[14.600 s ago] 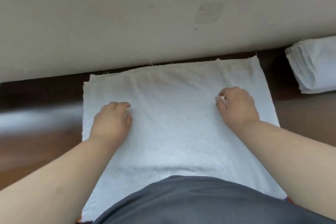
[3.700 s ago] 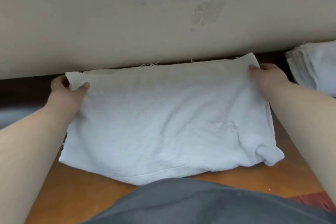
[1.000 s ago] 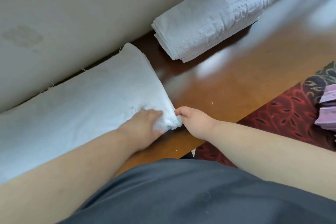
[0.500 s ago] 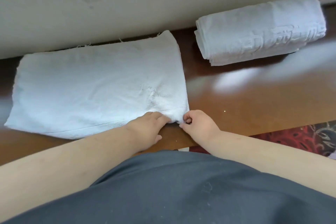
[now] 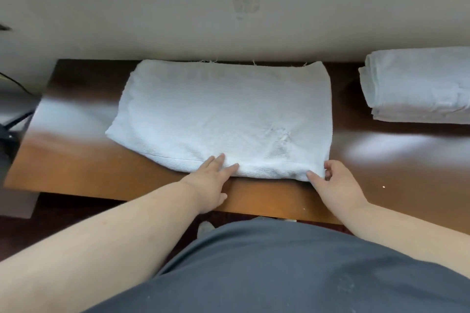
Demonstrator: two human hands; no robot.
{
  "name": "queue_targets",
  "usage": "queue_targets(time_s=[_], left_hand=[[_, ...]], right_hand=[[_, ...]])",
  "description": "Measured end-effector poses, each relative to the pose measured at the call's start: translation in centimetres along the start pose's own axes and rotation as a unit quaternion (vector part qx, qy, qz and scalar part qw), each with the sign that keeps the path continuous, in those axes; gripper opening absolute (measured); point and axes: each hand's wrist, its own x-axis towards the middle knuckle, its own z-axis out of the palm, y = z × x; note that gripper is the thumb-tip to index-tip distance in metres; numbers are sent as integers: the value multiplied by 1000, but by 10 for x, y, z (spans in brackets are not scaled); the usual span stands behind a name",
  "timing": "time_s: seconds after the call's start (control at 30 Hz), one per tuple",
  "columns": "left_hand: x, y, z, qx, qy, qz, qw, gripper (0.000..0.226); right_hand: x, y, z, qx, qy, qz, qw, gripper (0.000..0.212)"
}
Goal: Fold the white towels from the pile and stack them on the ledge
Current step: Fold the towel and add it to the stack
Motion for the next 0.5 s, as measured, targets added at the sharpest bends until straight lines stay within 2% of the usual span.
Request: queue_targets(time_s=[0.07, 0.13, 0.17, 0.23, 0.27, 0.33, 0.37, 0.43, 0.5], left_hand=[[0, -16, 3, -3, 27, -51, 998, 78], [-4, -44, 3, -27, 42, -112, 993, 76], [-8, -61, 3, -46, 50, -128, 989, 74], [-18, -98, 2, -75, 84, -138, 984, 70], [-22, -115, 2, -88, 112, -140, 980, 68], [-30, -154, 4, -143, 172, -181, 958, 68], [-31, -164, 4, -193, 192, -217, 938, 70], [-33, -197, 5, -318, 200, -292, 880, 74], [-30, -237, 5, -397, 183, -333, 835, 78]], right_hand=[[0, -6, 14, 24, 38, 61, 997, 35], [-3, -18, 23, 97, 119, 138, 978, 34], [-7, -25, 27, 99, 171, 149, 969, 38], [-15, -41, 38, 24, 228, 98, 968, 47], [-20, -51, 45, -30, 224, 44, 973, 48], [-29, -80, 69, -143, 157, -89, 973, 50], [-32, -93, 76, -189, 94, -146, 967, 52], [-44, -122, 107, -289, -45, -209, 933, 60], [-56, -145, 143, -376, -112, -232, 890, 69]])
